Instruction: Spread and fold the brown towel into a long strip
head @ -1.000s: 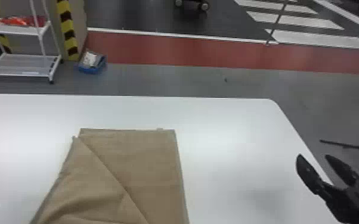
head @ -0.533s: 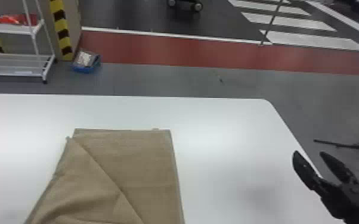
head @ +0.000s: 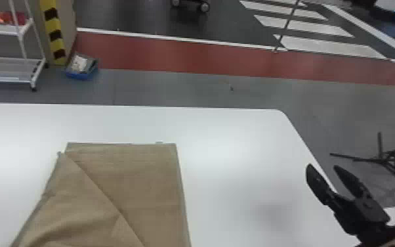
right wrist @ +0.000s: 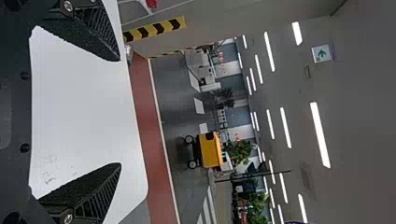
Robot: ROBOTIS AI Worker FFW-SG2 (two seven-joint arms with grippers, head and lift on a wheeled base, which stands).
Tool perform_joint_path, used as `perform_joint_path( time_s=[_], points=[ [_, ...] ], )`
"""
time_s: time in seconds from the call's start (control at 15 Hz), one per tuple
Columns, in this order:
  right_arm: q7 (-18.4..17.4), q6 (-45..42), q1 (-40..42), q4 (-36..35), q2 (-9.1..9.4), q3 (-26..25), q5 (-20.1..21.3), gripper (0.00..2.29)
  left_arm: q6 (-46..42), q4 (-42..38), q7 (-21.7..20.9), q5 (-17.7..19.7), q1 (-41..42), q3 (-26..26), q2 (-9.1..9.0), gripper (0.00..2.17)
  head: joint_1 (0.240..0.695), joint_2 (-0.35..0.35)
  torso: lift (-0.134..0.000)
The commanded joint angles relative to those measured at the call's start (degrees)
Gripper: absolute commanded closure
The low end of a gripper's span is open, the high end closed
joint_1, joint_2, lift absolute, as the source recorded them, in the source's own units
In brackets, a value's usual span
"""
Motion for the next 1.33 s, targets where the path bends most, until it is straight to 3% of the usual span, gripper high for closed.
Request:
perform_joint_path(
  time_s=[0.0, 0.13, 0.27, 0.4, 0.47, 0.6, 0.8, 1.0, 1.27],
  points=[
    [0.04, 0.0, -0.31, 0.24, 0.23, 0.14, 0.0, 0.08, -1.67, 1.11, 0.13, -0.42, -0.15, -0.57, -0.15, 0.25, 0.695, -0.281, -0.112],
    [0.04, 0.0, -0.39, 0.33, 0.23, 0.14, 0.0, 0.07, -2.55, 1.9, 0.31, -0.51, -0.42, 0.22, -0.15, 0.47, 0.695, -0.29, -0.112],
    [0.04, 0.0, -0.48, 0.42, 0.23, 0.14, 0.0, 0.08, -3.95, 2.69, 0.22, -0.51, -0.86, 1.63, -0.15, 0.56, 0.695, -0.287, -0.112],
    [0.04, 0.0, -0.75, 0.42, 0.23, 0.49, 0.0, 0.08, -4.66, 3.22, 0.22, -0.51, -1.12, 2.51, -0.15, 0.97, 0.695, -0.276, -0.112],
    [-0.05, 0.0, -1.01, 0.33, 0.23, 0.84, 0.09, 0.08, -4.66, 3.13, 0.22, -0.51, -1.12, 2.77, -0.15, 0.98, 0.695, -0.27, -0.112],
    [-0.05, 2.81, -2.77, -0.02, 0.23, 2.16, 0.97, 0.08, -4.66, 3.13, 0.22, -0.51, -1.65, 3.03, -0.15, 1.88, 0.695, -0.25, -0.112],
    [-0.05, 10.02, -6.19, -0.46, 0.23, 7.17, 4.66, 0.08, -4.66, 2.96, 0.48, -0.77, -1.74, 2.86, -0.15, 1.91, 0.695, -0.215, -0.112],
    [-1.28, 17.05, -10.76, 0.06, -0.18, 17.72, 14.41, 0.08, -5.36, 1.9, 1.01, -0.42, -3.58, 1.19, -0.15, 1.91, 0.695, -0.116, -0.112],
    [-3.57, 25.66, -25.44, 13.86, -0.26, 31.69, 26.72, 0.09, -5.36, 1.99, 0.83, -0.68, -4.37, -0.57, -0.15, 1.91, 0.695, 0.02, -0.112]
  ],
)
